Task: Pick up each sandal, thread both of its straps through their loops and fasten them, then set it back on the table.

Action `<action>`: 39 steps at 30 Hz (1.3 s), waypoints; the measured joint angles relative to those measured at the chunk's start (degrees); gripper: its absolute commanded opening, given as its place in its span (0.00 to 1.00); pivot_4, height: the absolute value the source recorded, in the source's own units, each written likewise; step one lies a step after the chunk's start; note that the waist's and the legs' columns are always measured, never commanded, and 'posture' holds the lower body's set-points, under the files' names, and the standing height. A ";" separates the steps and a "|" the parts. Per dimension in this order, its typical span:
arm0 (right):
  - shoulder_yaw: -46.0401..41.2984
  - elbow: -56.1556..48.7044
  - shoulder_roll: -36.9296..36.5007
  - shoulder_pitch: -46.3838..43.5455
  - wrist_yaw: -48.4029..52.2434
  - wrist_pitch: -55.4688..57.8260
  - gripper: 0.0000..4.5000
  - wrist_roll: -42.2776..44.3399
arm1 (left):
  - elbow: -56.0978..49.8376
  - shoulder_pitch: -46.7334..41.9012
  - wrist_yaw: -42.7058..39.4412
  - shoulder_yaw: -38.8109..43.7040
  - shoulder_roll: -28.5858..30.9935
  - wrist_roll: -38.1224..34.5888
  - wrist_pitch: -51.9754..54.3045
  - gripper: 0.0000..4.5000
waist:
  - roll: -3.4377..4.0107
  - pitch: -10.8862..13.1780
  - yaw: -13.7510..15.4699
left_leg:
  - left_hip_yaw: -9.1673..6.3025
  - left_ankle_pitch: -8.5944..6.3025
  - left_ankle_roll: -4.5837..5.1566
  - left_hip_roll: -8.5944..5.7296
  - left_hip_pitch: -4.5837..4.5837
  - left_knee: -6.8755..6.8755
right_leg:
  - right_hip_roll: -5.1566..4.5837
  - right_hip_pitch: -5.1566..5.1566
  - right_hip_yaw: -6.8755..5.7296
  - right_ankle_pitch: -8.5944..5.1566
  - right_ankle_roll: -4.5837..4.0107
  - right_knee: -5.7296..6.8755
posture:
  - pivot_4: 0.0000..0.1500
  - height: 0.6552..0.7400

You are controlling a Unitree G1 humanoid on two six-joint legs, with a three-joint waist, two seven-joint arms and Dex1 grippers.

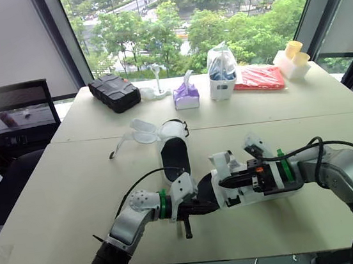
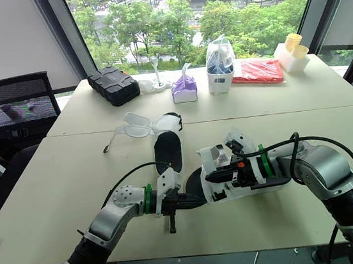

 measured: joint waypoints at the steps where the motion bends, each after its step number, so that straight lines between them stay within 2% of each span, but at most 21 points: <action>1: -0.08 -0.36 0.01 -0.29 0.02 0.28 0.01 0.22 | 0.00 0.00 0.00 0.00 0.00 0.00 0.00 0.00 | 0.00 0.00 0.00 | 0.00 0.00 0.00 0.00 0.00 0.00 | 0.00 0.00 0.00 0.00 0.00 0.00 | 1.00 1.00; 13: 0.48 -6.15 -0.31 2.31 1.51 -2.45 0.01 -1.03 | 0.00 0.01 0.00 0.00 -0.05 -0.01 0.04 0.00 | -0.01 0.00 0.01 | 0.00 0.00 0.00 0.00 0.00 -0.02 | -0.01 0.00 0.00 0.00 0.00 -0.02 | 1.00 1.00; 30: -1.42 -6.40 -0.02 0.96 1.59 4.35 0.01 4.50 | -0.13 0.06 0.04 -0.01 -0.07 -0.02 0.16 0.00 | -0.02 0.01 0.06 | 0.00 0.00 0.00 0.00 -0.01 -0.04 | -0.02 0.00 0.00 -0.01 -0.01 -0.04 | 1.00 1.00; 39: -0.35 -4.91 -0.04 1.86 1.81 -0.49 0.01 0.53 | -0.55 0.44 0.32 0.02 -0.08 -0.02 0.23 0.00 | -0.02 0.01 0.04 | 0.00 0.00 0.00 0.00 -0.01 -0.05 | -0.02 -0.01 0.00 -0.01 0.00 -0.06 | 1.00 1.00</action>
